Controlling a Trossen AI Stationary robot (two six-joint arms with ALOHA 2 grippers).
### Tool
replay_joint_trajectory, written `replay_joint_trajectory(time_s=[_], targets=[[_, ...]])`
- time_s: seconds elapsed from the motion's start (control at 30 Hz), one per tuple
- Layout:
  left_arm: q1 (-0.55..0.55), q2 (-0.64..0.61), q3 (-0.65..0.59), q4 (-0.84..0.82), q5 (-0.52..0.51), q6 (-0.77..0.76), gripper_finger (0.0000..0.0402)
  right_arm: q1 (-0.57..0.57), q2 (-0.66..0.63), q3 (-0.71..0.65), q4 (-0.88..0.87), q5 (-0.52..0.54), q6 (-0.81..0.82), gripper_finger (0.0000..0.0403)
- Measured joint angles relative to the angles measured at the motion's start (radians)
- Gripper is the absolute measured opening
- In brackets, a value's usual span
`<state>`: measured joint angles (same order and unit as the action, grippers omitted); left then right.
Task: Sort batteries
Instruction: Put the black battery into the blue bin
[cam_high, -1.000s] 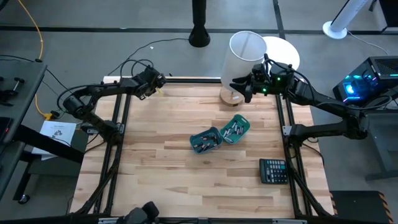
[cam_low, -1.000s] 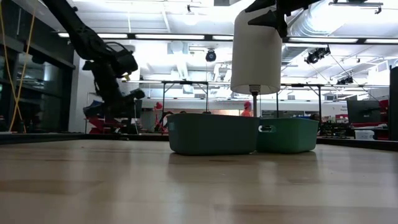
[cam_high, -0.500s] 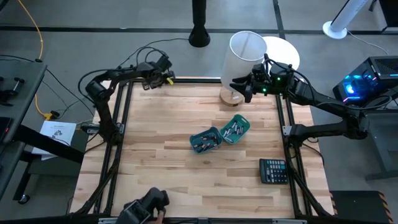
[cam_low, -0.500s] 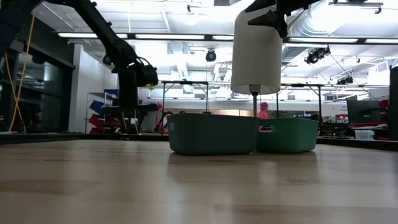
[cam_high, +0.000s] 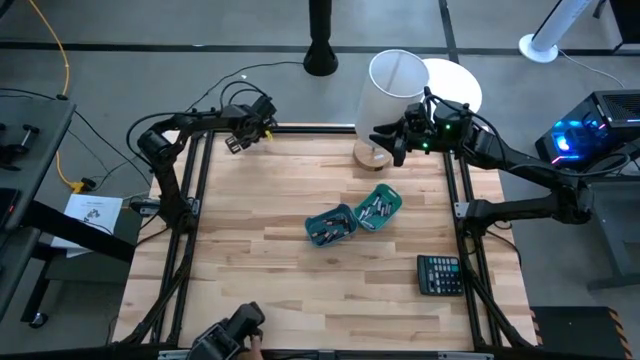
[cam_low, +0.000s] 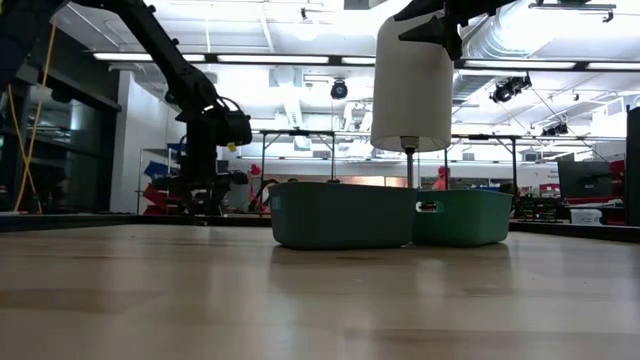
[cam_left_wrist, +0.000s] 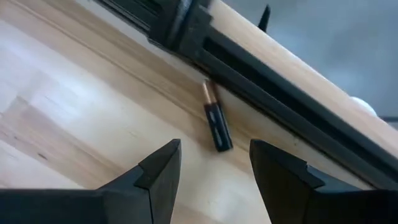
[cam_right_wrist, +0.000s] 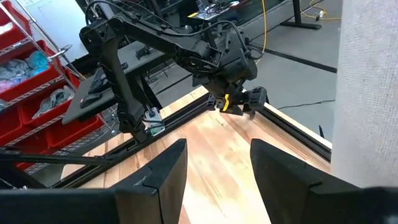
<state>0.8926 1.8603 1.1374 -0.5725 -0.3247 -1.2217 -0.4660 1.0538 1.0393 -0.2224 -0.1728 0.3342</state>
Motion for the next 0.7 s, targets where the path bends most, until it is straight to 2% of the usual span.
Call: replay_joint_trajectory(time_s=[0.4,0.7], targets=[[0.037,0.000,0.000,-0.005,0.017,-0.039,0.0186,0.000,0.000,0.000,-0.006,0.003,0.001,0.0172],[0.024,0.071,0.005,0.006,0.053,-0.057,0.0186,0.000,0.000,0.000,-0.007,0.003,0.028,0.0172]])
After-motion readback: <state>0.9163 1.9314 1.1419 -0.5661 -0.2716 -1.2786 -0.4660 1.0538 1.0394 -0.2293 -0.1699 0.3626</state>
